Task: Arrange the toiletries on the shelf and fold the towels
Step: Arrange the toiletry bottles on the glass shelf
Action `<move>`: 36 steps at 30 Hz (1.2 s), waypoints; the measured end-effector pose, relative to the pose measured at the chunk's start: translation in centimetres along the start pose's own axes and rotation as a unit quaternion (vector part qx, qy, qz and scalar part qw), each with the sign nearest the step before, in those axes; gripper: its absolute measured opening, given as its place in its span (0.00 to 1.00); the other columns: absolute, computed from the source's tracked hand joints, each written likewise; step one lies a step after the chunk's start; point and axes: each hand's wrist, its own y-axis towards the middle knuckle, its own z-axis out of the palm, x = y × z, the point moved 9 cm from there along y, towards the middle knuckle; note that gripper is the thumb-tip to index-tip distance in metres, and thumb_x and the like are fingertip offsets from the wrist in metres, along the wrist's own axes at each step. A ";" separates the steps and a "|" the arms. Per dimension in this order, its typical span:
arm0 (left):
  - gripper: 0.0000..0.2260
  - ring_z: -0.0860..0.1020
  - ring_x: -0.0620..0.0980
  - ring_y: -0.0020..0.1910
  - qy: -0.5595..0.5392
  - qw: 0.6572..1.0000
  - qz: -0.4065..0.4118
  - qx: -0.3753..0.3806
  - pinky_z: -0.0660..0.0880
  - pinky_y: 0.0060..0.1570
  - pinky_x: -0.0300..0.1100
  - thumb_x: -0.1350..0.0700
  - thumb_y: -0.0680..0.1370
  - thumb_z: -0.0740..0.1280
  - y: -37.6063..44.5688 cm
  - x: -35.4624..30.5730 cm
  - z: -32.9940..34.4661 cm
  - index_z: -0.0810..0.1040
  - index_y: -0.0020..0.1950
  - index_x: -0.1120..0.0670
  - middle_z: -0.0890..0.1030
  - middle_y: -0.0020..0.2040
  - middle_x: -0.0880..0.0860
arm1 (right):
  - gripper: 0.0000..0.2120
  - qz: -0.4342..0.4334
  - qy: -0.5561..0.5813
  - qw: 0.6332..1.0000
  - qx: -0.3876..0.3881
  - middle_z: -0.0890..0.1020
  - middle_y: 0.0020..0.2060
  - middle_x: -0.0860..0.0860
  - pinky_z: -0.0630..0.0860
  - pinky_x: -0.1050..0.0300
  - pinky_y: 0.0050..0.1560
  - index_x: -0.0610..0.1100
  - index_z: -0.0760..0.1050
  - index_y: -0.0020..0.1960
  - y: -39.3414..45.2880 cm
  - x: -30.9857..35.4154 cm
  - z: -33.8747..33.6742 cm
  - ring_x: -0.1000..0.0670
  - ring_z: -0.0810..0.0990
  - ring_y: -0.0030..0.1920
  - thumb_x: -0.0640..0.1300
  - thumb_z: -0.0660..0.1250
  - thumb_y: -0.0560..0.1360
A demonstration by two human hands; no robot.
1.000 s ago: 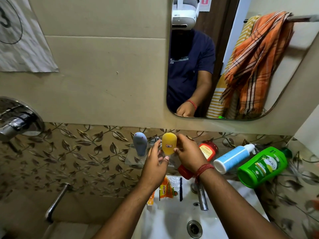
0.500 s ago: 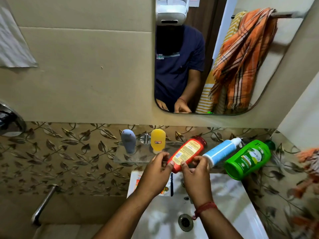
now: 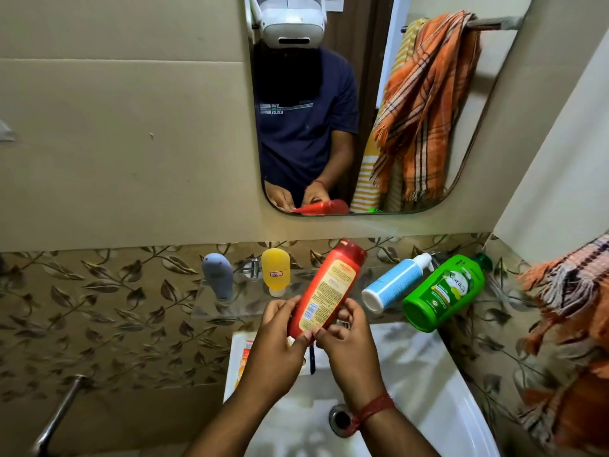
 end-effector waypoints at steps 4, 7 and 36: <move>0.23 0.76 0.37 0.62 0.022 0.999 0.028 0.001 0.74 0.58 0.29 0.62 0.80 0.67 1.3 -1.7 1.3 0.70 0.72 0.44 0.75 0.64 0.40 | 0.21 -0.072 -0.088 0.993 -0.017 0.82 0.49 0.58 0.79 0.65 0.47 0.57 0.70 0.53 1.0 3.4 -1.1 0.62 0.82 0.48 0.32 0.69 0.74; 0.24 0.76 0.41 0.64 0.005 1.000 0.021 -0.015 0.76 0.63 0.41 0.62 0.81 0.64 2.9 -2.5 2.1 0.69 0.74 0.43 0.79 0.65 0.43 | 0.20 -0.127 -0.182 0.975 -0.031 0.82 0.52 0.54 0.79 0.58 0.54 0.55 0.71 0.57 2.1 5.7 -1.3 0.56 0.81 0.52 0.32 0.67 0.74; 0.18 0.76 0.42 0.60 -0.056 0.997 -0.058 -0.014 0.71 0.56 0.35 0.63 0.82 0.64 7.3 -3.6 3.6 0.73 0.70 0.51 0.80 0.58 0.44 | 0.19 -0.116 -0.284 0.951 -0.026 0.80 0.59 0.45 0.75 0.50 0.60 0.44 0.68 0.62 7.1 8.0 -1.5 0.44 0.79 0.60 0.32 0.67 0.74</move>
